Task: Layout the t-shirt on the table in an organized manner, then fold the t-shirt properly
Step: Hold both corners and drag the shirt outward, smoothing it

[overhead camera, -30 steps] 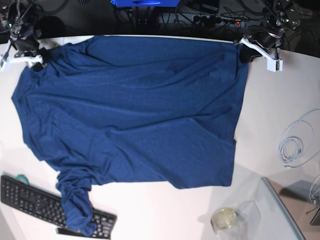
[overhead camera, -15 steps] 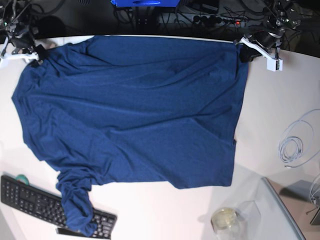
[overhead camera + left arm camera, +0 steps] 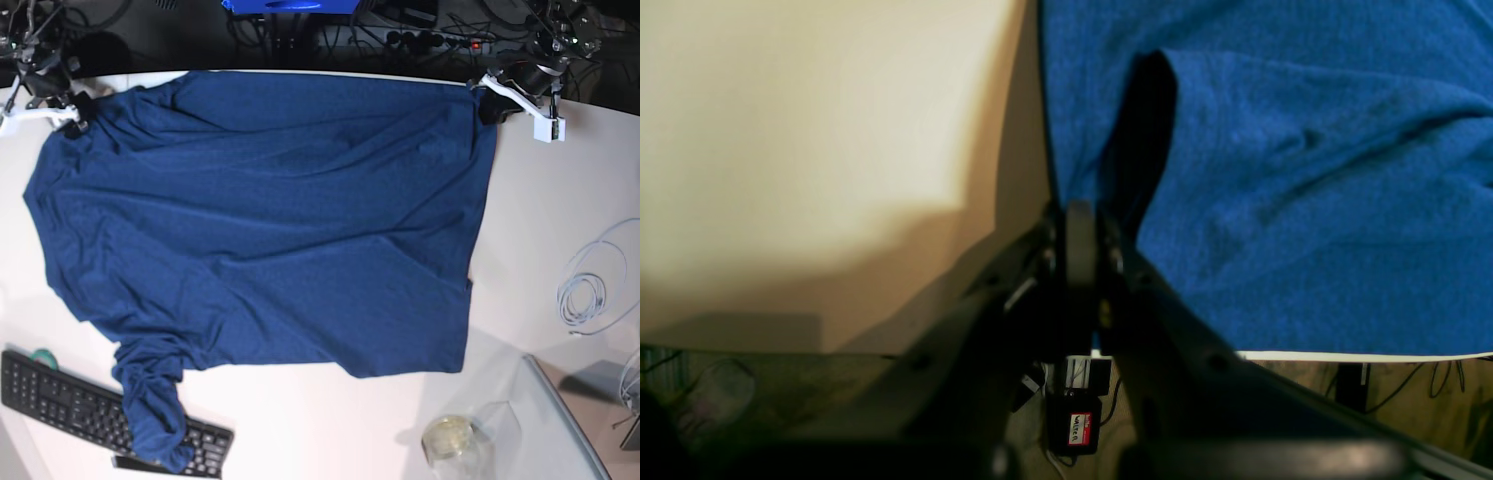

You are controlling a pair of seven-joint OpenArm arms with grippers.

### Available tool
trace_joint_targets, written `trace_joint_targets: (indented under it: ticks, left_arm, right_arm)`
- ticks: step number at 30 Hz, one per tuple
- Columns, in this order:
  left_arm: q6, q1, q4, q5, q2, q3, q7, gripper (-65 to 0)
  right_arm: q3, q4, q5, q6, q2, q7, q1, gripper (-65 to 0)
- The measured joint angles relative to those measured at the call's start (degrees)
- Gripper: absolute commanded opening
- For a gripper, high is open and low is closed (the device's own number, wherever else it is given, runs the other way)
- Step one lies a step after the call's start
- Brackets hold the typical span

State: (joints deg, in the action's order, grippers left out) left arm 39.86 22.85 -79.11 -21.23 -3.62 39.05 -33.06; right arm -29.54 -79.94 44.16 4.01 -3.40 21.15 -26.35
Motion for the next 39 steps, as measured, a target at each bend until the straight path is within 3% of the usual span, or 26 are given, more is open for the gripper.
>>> trace_joint_targets:
  ticks: [2,4,9,16,19,22,24,27,30,33,39]
  left_arm:
    - [0.02,0.00,0.00,0.00,0.00,0.00,0.02,-65.0]
    - [0.02,0.00,0.00,0.02,-0.04,0.07,0.00,-65.0]
    - [0.02,0.00,0.00,0.00,-0.02,0.13,0.00,-65.0]
    - [0.02,0.00,0.00,0.00,-0.02,0.13,0.00,-65.0]
    - [0.02,0.17,-0.07,0.00,-0.02,0.13,0.00,-65.0]
    - [0.00,1.42,-1.68,0.02,0.11,0.13,-0.02,-65.0]
    - [-0.20,2.49,-3.54,-0.13,0.09,0.17,-0.22,-65.0]
    - [-0.28,3.41,-6.36,-0.26,0.07,0.17,-0.20,-65.0]
    - [-0.20,3.54,-7.43,-0.24,0.09,0.17,-0.24,-65.0]
    - [-0.13,2.75,-7.48,-0.39,0.48,2.36,-6.49,-65.0]
    - [-0.22,2.03,-10.43,-0.13,0.15,8.04,-7.52,-65.0]
  right_arm:
    - [-0.09,-0.22,-0.11,3.98,0.74,2.16,-0.07,-35.9]
    - [-0.09,-0.22,0.07,5.75,1.07,3.39,0.11,-38.6]
    - [-0.15,0.20,0.02,5.95,1.18,4.61,0.55,-54.6]
    - [-0.15,0.20,0.00,5.95,1.22,4.83,0.44,-56.4]
    - [-0.13,-0.24,-0.66,5.90,1.25,5.46,0.35,-64.7]
    - [-0.13,-2.89,-0.72,5.84,1.44,6.10,-0.76,-64.8]
    - [-0.13,-5.77,-0.92,5.27,1.51,6.23,-1.64,-64.8]
    - [-0.13,-9.49,-0.74,0.17,1.40,9.46,-1.97,-64.8]
    - [-0.13,-11.78,-0.70,-2.45,1.42,12.90,-2.12,-64.8]
    - [-0.13,-13.73,-0.66,-3.41,1.42,14.49,-2.12,-64.8]
    - [-0.09,-14.53,-0.63,-4.90,1.55,18.08,-2.27,-64.8]
